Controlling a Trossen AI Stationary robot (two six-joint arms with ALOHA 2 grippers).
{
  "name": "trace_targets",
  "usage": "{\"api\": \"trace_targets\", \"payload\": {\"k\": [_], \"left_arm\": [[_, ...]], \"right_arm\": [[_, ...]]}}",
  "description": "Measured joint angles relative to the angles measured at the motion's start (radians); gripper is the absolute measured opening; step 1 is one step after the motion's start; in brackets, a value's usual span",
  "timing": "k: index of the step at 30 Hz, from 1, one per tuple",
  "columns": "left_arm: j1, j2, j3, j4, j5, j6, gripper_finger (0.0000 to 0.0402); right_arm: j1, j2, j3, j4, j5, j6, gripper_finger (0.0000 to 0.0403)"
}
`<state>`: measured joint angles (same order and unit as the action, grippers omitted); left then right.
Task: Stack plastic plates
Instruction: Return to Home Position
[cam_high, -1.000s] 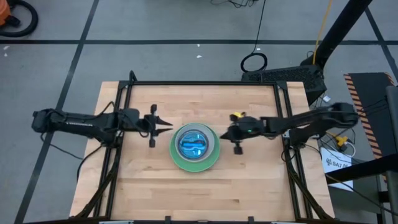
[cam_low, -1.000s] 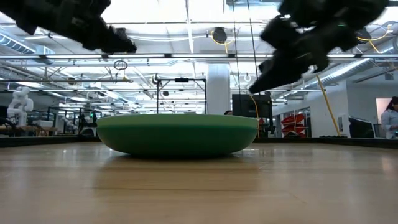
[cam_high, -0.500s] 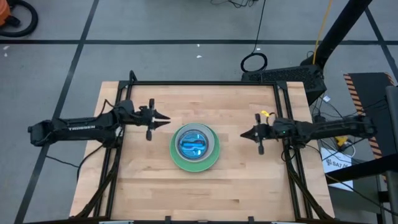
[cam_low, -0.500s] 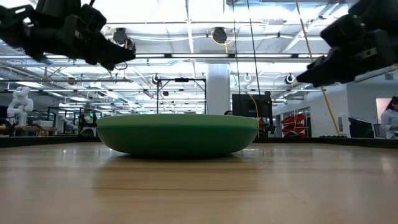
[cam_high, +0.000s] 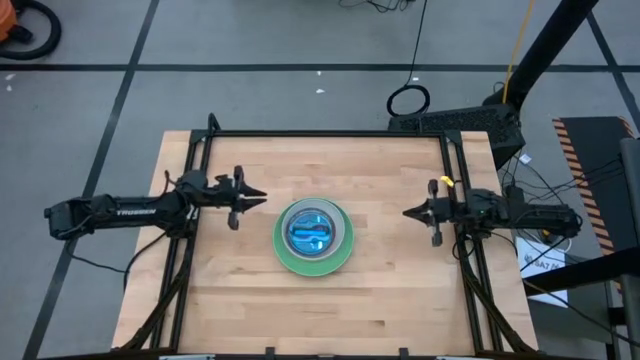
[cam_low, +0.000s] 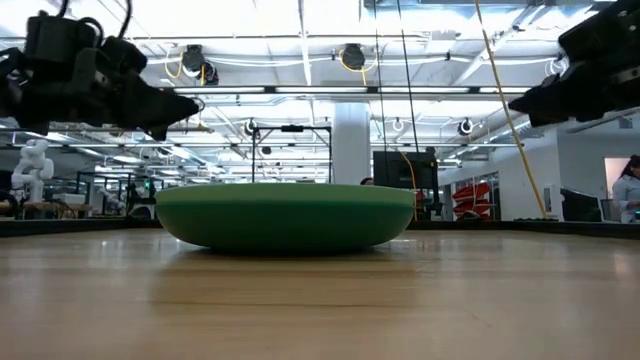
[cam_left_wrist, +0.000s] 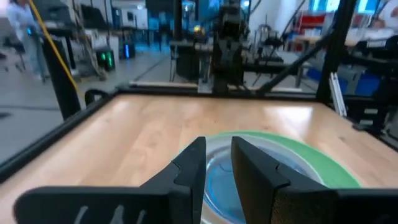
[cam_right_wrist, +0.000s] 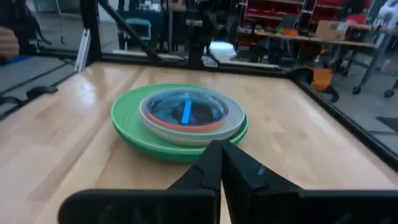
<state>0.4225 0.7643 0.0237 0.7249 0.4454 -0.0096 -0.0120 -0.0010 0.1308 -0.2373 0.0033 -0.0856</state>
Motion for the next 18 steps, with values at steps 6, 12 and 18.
{"api": "trace_targets", "payload": {"k": [6, 12, 18], "left_arm": [[0.002, 0.002, -0.015, 0.043, -0.011, -0.023, 0.0083], [0.019, 0.002, -0.015, -0.118, -0.257, -0.131, 0.0083], [0.029, 0.002, -0.015, -0.310, -0.396, -0.096, 0.0083]], "right_arm": [[0.000, 0.006, 0.001, -0.003, 0.040, -0.045, 0.0001], [-0.001, 0.008, -0.025, 0.048, 0.128, -0.091, 0.0001], [-0.001, 0.008, -0.026, 0.041, 0.178, 0.039, 0.0003]]}}
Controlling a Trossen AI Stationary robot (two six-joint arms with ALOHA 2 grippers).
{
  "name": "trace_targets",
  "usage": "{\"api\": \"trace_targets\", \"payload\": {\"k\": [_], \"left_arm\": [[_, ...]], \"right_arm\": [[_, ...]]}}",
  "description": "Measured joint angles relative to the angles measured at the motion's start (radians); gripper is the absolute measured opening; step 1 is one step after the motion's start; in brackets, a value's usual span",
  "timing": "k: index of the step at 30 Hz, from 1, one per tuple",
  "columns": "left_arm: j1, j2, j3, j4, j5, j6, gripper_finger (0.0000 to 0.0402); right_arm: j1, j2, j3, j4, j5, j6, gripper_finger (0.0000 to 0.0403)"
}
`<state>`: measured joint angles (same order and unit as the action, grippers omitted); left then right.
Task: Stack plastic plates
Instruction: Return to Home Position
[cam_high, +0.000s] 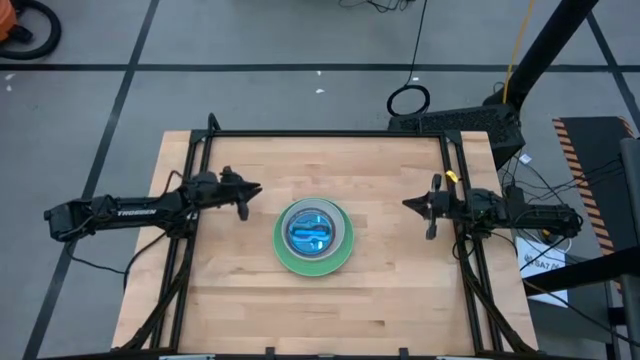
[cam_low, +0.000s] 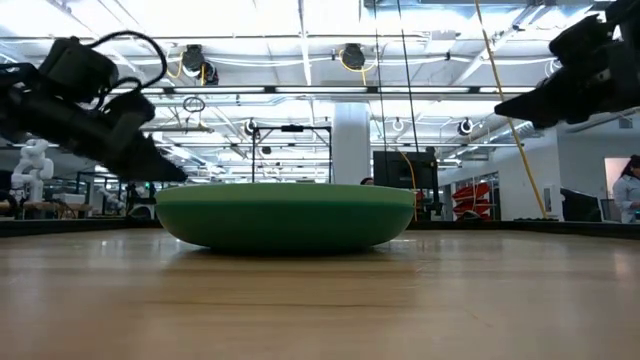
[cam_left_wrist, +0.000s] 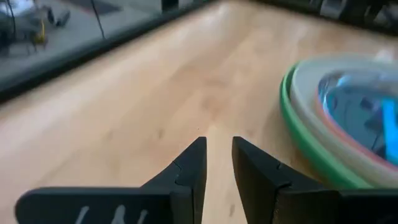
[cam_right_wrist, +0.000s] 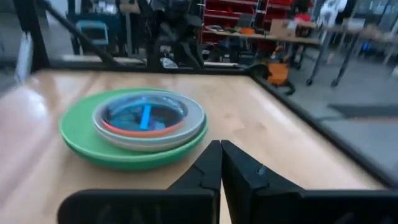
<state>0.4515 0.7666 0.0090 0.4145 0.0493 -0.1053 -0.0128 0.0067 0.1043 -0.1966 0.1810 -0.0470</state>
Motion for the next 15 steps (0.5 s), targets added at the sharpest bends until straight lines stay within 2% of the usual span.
{"api": "trace_targets", "payload": {"k": [4, 15], "left_arm": [[-0.002, 0.000, 0.000, -0.093, -0.001, -0.038, 0.0083], [-0.002, 0.000, 0.000, -0.143, -0.002, -0.031, 0.0083]], "right_arm": [[0.000, 0.000, 0.000, 0.004, 0.000, 0.113, 0.0003], [0.000, 0.000, -0.001, 0.005, -0.001, 0.107, 0.0004]]}}
